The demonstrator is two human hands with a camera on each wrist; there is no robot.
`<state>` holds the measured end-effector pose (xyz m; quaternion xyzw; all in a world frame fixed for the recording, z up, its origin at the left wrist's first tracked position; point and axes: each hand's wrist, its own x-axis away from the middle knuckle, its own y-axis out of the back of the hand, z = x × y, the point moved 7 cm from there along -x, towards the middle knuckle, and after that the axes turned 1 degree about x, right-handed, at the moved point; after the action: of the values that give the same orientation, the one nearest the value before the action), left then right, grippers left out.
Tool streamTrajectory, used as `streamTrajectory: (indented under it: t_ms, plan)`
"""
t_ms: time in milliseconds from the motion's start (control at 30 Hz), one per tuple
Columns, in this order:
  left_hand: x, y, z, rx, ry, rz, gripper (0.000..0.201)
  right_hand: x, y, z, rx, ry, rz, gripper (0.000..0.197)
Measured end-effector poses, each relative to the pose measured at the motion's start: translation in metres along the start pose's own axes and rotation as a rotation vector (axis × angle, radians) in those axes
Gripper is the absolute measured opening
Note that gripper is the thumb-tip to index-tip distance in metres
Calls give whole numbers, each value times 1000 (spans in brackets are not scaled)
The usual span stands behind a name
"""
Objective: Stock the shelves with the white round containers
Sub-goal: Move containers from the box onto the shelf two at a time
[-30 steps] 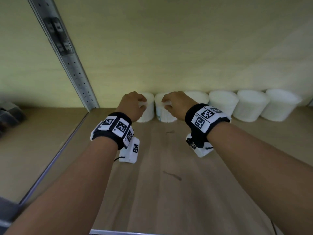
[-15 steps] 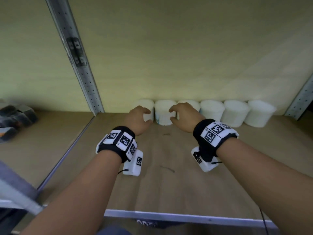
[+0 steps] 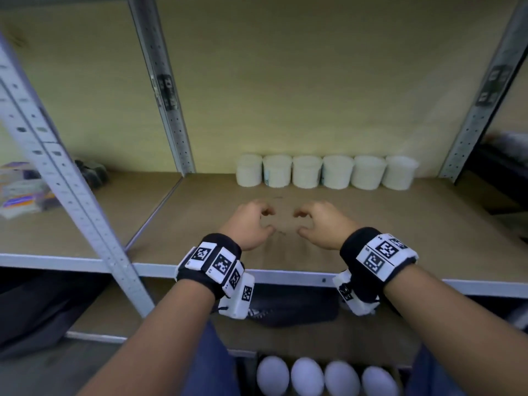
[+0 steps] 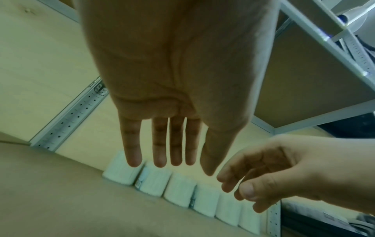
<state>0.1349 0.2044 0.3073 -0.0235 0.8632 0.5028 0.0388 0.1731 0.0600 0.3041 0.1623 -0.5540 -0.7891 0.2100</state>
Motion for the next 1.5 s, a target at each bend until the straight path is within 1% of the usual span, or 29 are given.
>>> streamTrajectory:
  t_ms: [200,267,400,567,767,833,933,1033,1133,1233,1267,1333,1367,1400,1433,1500]
  plan:
    - [49,-42,-7,44,0,97,32,52,-28,-2,-39,-37,23,36]
    - [63,-59,-6,39,7,150,32,69,-43,-4,-38,-46,53,33]
    - [84,-95,5,46,23,207,33,96,-80,-16,-67,-85,91,31]
    - [105,-153,33,-10,99,360,39,113,-154,-36,-59,-140,275,35]
    - [128,-225,69,-46,244,534,35,134,-247,-65,-21,-237,501,45]
    - [138,-243,78,-59,271,594,40,145,-274,-72,9,-230,570,48]
    - [151,-276,97,-137,302,696,52,159,-304,-82,71,-219,654,49]
    - [161,-298,112,-203,331,746,57,170,-335,-91,73,-246,745,56]
    - [174,-311,115,-228,359,773,58,171,-358,-94,52,-243,787,59]
    - [180,-343,124,-134,407,842,69,172,-380,-95,29,-246,779,66]
    - [183,-354,127,-125,419,871,73,173,-392,-98,37,-249,772,72]
    - [189,-372,133,-172,392,897,80,180,-433,-117,20,-316,774,93]
    - [190,-377,134,-197,357,885,83,189,-467,-130,6,-337,796,101]
    - [192,-383,136,-215,328,867,83,195,-484,-133,9,-329,804,103]
    - [194,-389,137,-229,316,862,82,200,-485,-130,23,-337,816,99]
    - [196,-397,141,-273,321,855,80,199,-462,-112,56,-349,810,79]
